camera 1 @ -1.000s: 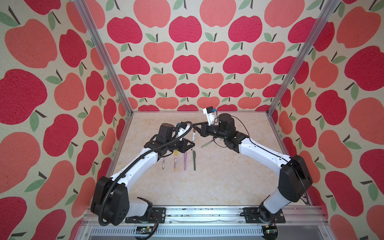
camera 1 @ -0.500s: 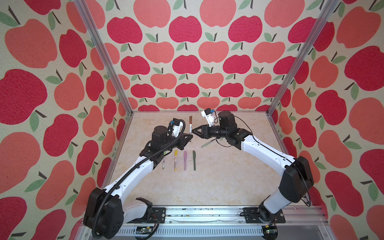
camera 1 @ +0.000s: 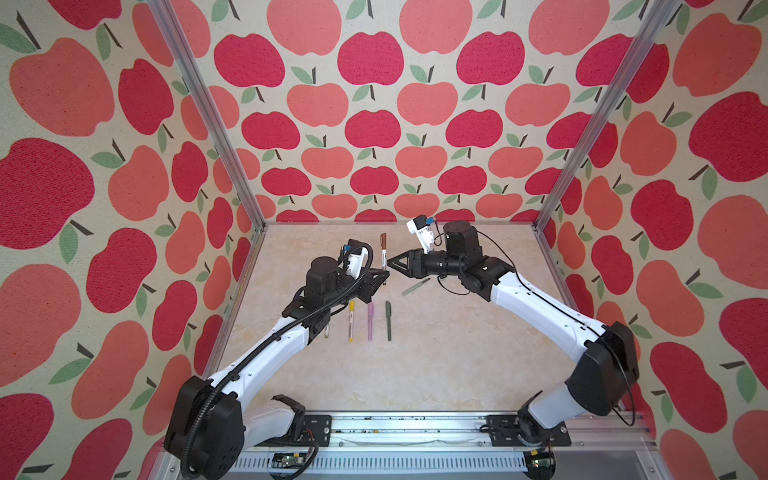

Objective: Insert the pens into the pen caps
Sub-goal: 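Open the left gripper to release the marker to the right gripper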

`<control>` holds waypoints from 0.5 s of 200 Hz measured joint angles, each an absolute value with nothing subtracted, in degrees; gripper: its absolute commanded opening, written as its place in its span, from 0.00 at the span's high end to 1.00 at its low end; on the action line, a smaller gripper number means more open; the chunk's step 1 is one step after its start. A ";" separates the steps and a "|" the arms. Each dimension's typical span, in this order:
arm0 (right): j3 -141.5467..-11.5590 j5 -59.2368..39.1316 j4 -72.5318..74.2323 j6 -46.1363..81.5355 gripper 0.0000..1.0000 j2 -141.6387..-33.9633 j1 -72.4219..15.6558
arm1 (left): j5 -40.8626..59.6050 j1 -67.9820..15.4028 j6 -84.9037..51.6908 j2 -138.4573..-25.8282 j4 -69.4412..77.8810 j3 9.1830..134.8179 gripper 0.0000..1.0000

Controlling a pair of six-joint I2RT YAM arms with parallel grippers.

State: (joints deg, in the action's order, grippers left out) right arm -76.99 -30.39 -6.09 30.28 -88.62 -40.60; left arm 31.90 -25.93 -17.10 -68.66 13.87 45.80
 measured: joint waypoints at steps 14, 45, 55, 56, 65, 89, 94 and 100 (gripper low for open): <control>-76.99 -30.39 -6.04 30.09 0.66 -88.53 -40.66 | 31.90 -26.20 -17.10 -68.66 13.98 45.80 1.00; -76.99 -30.44 -5.67 30.04 0.66 -88.55 -40.95 | 31.90 -26.74 -17.15 -68.66 13.98 45.80 1.00; -77.01 -30.55 -5.54 30.04 0.66 -88.62 -41.15 | 31.90 -26.89 -17.21 -68.66 13.98 45.80 1.00; -77.01 -30.55 -5.52 30.04 0.67 -88.64 -41.15 | 31.90 -26.89 -17.23 -68.66 13.98 45.80 1.00; -77.01 -30.59 -5.41 30.02 0.67 -88.82 -41.30 | 31.90 -26.94 -17.28 -68.66 13.98 45.80 1.00; -77.03 -30.63 -5.02 29.78 0.74 -89.69 -41.71 | 31.88 -27.05 -17.30 -68.66 13.98 45.80 1.00; -77.03 -30.63 -4.95 29.71 0.76 -89.91 -41.82 | 31.88 -27.05 -17.30 -68.66 13.98 45.80 1.00; -77.06 -30.61 -4.86 29.63 0.79 -90.17 -41.95 | 31.88 -27.05 -17.30 -68.66 13.98 45.80 1.00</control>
